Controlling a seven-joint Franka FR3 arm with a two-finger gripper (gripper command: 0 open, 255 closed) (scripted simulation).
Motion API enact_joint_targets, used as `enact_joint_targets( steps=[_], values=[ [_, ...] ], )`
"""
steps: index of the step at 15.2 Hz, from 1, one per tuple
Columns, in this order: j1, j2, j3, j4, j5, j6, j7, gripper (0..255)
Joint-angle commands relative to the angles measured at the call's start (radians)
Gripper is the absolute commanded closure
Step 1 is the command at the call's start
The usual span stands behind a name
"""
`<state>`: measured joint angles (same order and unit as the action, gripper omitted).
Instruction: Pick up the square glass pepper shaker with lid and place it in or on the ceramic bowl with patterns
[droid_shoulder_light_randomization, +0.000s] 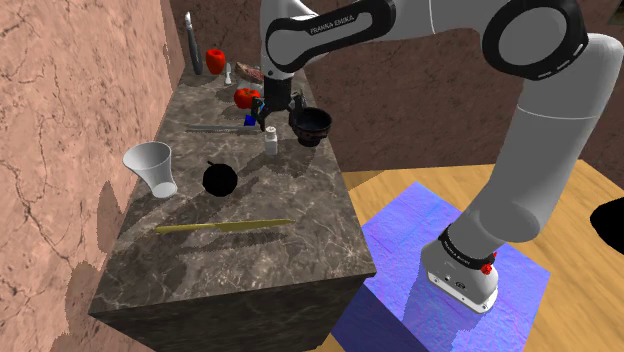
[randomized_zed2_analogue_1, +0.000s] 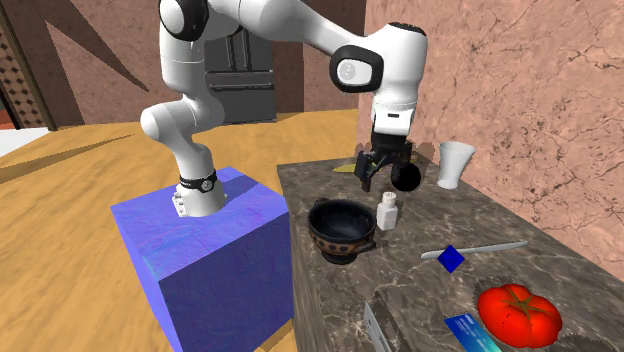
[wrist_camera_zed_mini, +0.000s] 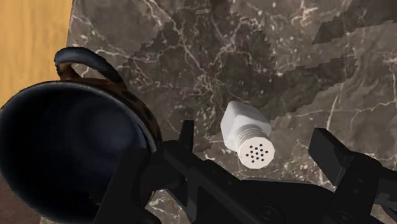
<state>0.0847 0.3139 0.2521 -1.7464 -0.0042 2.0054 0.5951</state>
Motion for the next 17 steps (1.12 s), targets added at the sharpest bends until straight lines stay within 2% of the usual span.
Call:
enact_joint_targets(
  steps=[1, 8, 16, 17],
  values=[
    [0.013, 0.066, -0.002, 0.062, -0.010, -0.005, 0.023, 0],
    [0.019, 0.100, -0.005, 0.006, -0.018, 0.085, 0.028, 0],
    [0.019, 0.100, -0.005, 0.006, -0.018, 0.085, 0.028, 0],
    [0.019, 0.100, -0.005, 0.006, -0.018, 0.085, 0.028, 255]
  ],
)
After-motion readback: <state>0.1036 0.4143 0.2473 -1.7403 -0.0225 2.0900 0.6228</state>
